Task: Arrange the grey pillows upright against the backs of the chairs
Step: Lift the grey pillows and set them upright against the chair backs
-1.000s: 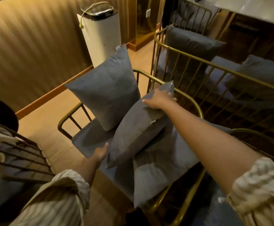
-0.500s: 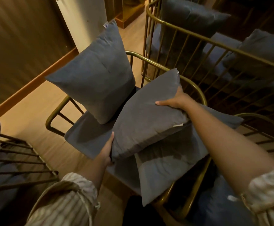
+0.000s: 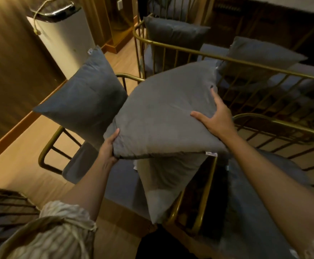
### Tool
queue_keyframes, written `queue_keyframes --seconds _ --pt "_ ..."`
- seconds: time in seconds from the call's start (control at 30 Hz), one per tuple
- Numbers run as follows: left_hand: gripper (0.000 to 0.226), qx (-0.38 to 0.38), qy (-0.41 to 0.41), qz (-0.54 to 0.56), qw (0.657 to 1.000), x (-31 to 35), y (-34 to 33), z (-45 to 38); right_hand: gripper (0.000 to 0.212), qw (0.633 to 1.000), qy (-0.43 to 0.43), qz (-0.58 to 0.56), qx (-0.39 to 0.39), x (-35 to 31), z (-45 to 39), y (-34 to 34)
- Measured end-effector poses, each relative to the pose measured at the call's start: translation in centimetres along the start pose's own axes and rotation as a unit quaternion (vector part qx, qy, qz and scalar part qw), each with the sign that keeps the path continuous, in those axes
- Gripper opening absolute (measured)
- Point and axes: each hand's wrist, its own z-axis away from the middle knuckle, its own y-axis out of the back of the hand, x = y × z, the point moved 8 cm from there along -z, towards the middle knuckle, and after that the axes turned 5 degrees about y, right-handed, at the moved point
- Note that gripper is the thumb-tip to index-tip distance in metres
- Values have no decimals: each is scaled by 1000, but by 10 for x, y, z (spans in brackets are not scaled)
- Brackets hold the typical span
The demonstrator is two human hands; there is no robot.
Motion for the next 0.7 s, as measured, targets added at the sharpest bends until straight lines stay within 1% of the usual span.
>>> queue_keyframes --seconds 0.07,0.17,0.2,0.23,0.27,0.3,0.33,0.37,0.4,0.43,0.47,0.53,0.57,0.6,0.63,0.67,0.7 --pt "10 -24 -15 -15 999 4 -31 13 103 999 22 -21 44 -3 20 38" --pt "30 -63 -30 -38 997 8 -81 29 101 991 27 -39 122 2 57 92" --pt "30 -79 -39 -40 995 11 -98 34 101 987 22 -50 148 8 68 102" --pt "25 -94 -49 -40 994 14 -116 41 101 982 17 -63 176 14 81 112" --pt "20 -113 -60 -29 991 15 -133 47 100 976 13 -76 206 22 94 118" --pt "21 -123 -69 -14 990 15 -147 50 100 967 10 -90 237 31 107 122" --pt "29 -128 -76 1 989 14 -158 51 98 958 9 -101 268 40 121 123" --pt "46 -120 -83 14 989 12 -161 48 97 949 5 -111 293 48 134 119" --pt "62 -124 -91 27 988 8 -166 44 96 943 -7 -121 310 57 148 113" --pt "74 -111 -101 32 988 3 -166 38 95 940 -28 -131 313 67 161 103" --pt "86 -93 -106 26 990 -7 -167 30 96 941 -54 -138 305 78 173 92" --pt "111 -2 -88 -12 996 -33 -172 45 101 946 -108 -151 266 101 193 64" --pt "118 44 -82 -60 994 -47 -175 46 107 951 -128 -154 233 111 200 52" --pt "119 73 -76 -105 989 -63 -179 44 112 958 -146 -155 191 117 202 42" --pt "115 77 -57 -120 988 -82 -189 48 114 965 -161 -152 140 121 202 34" --pt "114 66 -41 -121 990 -98 -199 48 115 969 -180 -145 88 124 202 28" --pt "119 43 -35 -130 990 -109 -207 47 112 969 -205 -134 41 128 201 23"
